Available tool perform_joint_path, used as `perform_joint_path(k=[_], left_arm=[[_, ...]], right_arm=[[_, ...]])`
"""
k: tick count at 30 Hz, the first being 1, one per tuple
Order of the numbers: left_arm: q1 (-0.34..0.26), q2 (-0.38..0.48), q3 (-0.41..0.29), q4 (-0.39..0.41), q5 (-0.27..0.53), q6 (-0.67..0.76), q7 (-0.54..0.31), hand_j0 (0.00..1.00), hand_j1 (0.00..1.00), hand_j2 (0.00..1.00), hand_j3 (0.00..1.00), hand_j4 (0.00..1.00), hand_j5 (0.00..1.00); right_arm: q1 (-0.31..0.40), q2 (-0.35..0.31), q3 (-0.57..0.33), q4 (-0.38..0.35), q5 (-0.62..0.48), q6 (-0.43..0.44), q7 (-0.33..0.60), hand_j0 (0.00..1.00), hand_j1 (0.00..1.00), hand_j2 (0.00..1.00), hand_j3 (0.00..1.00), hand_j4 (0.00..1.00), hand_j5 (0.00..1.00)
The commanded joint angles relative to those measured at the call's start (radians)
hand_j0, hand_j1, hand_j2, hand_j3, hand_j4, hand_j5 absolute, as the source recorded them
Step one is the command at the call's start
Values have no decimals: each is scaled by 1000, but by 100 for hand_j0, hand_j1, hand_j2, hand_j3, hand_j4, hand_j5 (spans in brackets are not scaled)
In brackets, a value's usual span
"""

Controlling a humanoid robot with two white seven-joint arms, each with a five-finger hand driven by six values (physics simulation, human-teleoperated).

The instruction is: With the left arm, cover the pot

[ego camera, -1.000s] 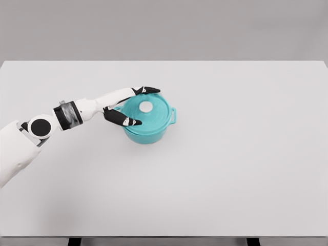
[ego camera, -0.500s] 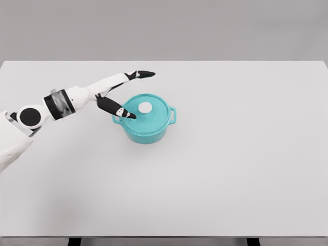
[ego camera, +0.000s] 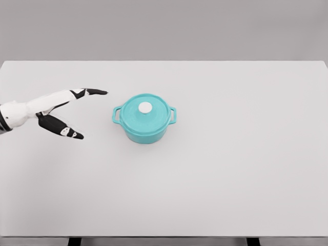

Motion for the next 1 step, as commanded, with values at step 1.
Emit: perform_joint_path(k=[1], left_arm=[[5,63,63,-3,10,-10,-1,100,100,100,100,100,100]], right_arm=[[-2,0,0,-1,1,-1,0,100,100,100,100,100,100]])
